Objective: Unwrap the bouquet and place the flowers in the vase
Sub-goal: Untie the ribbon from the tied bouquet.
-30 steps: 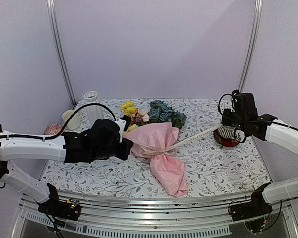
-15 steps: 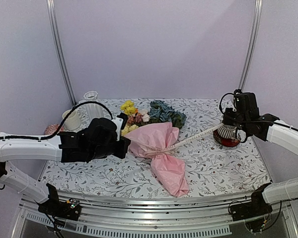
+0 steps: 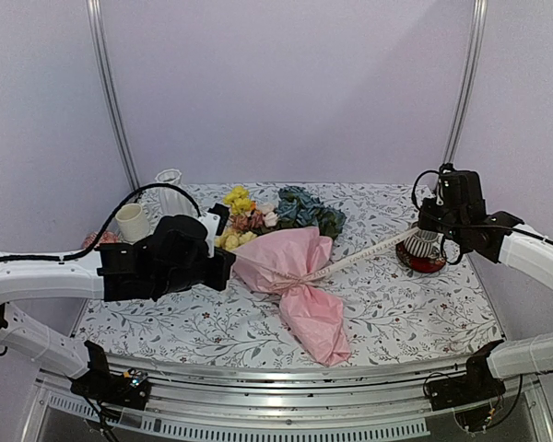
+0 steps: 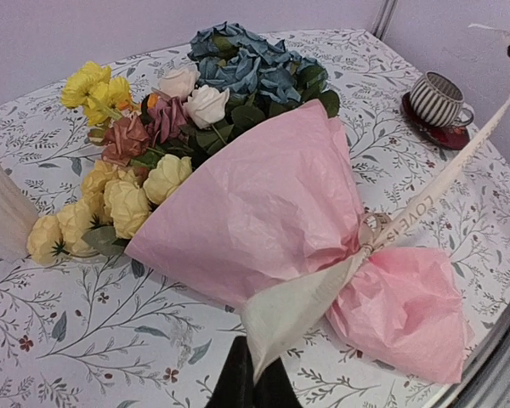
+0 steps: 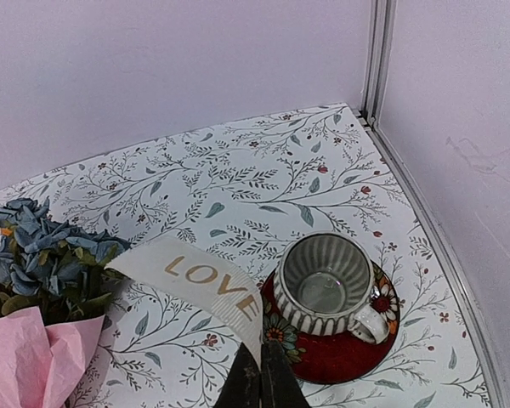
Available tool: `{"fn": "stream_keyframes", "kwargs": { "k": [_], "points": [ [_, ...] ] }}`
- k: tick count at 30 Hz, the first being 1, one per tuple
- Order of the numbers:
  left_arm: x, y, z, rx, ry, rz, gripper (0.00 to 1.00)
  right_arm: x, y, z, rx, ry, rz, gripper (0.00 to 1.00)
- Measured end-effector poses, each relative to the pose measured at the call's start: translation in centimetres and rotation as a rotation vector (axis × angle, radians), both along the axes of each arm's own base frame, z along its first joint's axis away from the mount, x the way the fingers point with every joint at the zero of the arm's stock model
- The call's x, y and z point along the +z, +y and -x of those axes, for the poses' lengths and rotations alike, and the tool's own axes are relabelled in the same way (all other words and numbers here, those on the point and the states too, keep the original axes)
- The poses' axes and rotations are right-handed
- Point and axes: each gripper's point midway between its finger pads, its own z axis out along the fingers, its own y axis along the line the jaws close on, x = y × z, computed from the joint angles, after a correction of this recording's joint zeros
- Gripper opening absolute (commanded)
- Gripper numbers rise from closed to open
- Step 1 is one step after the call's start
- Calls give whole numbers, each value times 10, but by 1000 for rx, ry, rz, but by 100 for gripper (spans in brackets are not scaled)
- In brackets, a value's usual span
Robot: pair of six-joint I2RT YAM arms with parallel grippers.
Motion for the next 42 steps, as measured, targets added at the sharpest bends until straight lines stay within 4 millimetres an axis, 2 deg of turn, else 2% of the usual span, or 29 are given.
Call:
{"fn": "stream_keyframes", "kwargs": {
  "k": [7, 21, 34, 42],
  "points": [
    [9, 7, 0, 15, -21, 0, 0, 6, -4, 1, -11, -11, 14, 2],
    [33, 23, 1, 43, -76, -5, 0, 50, -11, 6, -21, -105, 0, 3],
    [53, 34, 3, 60, -117, 17, 0, 57, -14, 9, -23, -115, 15, 3],
    [55, 35, 3, 62, -121, 21, 0, 57, -14, 10, -23, -113, 15, 3]
  ]
}}
